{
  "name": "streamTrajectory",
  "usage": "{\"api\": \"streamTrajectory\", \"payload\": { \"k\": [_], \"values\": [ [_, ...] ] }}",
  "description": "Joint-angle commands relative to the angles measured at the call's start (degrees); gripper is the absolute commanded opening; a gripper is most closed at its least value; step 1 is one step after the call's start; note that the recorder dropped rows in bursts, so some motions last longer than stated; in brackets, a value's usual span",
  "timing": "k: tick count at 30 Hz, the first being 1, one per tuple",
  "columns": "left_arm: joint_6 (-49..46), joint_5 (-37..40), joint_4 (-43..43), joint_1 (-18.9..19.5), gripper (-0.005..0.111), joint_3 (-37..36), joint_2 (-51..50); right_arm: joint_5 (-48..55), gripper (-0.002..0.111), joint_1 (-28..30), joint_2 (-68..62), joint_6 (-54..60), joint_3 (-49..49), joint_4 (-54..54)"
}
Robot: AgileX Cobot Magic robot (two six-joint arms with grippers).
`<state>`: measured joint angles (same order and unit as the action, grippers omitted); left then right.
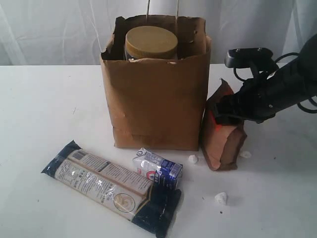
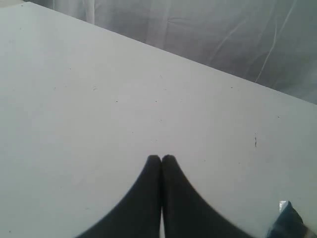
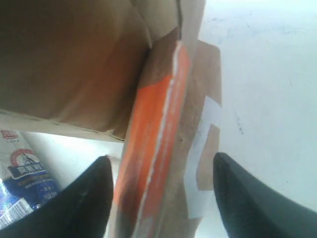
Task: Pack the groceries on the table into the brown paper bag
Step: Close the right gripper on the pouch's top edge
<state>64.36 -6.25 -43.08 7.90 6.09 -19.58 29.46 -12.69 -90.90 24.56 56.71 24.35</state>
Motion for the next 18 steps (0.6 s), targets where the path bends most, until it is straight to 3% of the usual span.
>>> {"api": "streamTrajectory", "payload": {
  "k": [1, 9, 18],
  "values": [
    [0.4, -0.2, -0.5, 0.0, 0.000, -0.3, 0.4, -2.8, 0.057, 0.1, 0.5, -0.8, -0.1, -1.5],
    [0.4, -0.2, -0.5, 0.0, 0.000, -0.3, 0.4, -0.8, 0.074, 0.1, 0.4, -2.3, -0.1, -1.7],
    [0.4, -0.2, -0.5, 0.0, 0.000, -0.3, 0.4, 2.3, 0.075, 0.1, 0.1, -2.6, -0.1, -1.5]
  ]
}}
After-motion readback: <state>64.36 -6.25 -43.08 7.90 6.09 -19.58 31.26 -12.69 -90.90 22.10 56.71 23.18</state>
